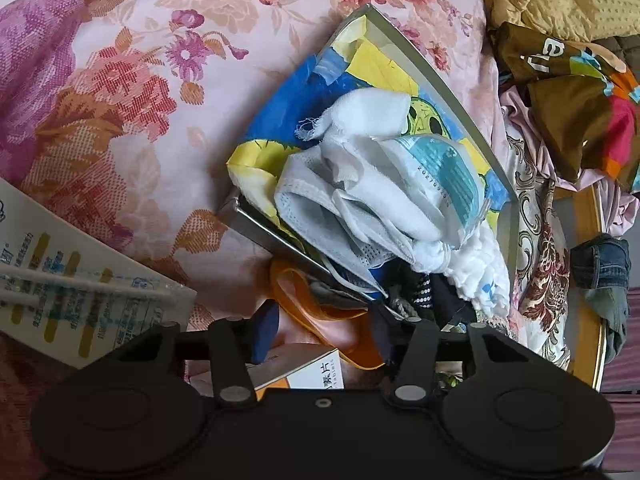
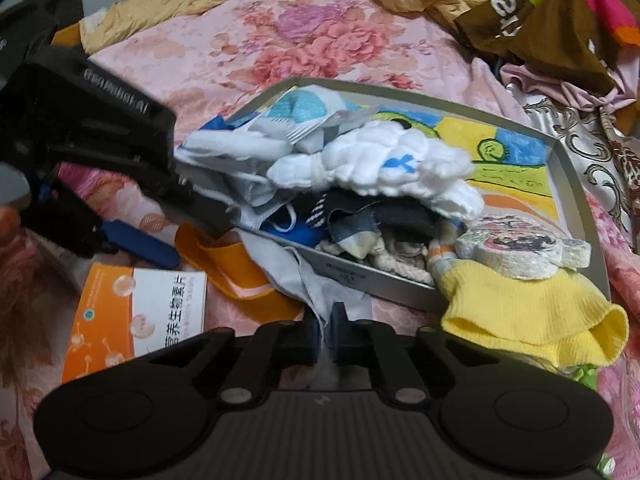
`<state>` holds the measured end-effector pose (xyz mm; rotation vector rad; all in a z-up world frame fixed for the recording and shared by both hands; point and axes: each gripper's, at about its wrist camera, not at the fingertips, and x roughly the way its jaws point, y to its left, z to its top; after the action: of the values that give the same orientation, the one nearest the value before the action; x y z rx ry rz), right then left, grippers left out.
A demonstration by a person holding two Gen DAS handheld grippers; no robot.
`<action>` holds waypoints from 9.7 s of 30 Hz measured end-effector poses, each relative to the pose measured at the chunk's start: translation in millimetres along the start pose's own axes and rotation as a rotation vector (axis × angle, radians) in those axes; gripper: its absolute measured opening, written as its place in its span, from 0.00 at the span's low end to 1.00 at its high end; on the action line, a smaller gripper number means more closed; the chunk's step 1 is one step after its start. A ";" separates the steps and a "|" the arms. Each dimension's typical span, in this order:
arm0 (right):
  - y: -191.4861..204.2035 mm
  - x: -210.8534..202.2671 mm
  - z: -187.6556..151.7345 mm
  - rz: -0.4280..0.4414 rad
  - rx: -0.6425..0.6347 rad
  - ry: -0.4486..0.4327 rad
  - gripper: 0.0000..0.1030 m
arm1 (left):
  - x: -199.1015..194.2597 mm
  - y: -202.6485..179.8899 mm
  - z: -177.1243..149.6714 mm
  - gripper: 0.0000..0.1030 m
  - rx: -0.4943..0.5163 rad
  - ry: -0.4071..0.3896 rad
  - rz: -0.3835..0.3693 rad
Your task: Organize soft objects
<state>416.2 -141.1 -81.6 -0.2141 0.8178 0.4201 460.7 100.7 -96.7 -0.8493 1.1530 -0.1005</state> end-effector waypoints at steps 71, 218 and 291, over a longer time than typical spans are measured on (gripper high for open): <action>-1.5 -95.8 11.0 -0.093 0.070 -0.347 0.04 | -23.4 40.6 -41.2 0.30 -0.182 -0.136 -0.135; -52.6 -102.0 23.2 -0.123 0.341 -0.345 0.97 | -73.2 -45.9 -61.2 0.99 0.605 -0.565 -0.002; 52.6 -147.4 -144.0 -0.184 0.275 -0.356 1.00 | -107.9 72.7 -219.7 0.99 0.625 -0.598 0.142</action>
<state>208.4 -184.5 -69.5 0.0425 0.4925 0.1615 205.9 84.8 -91.4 -0.2053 0.5542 -0.0751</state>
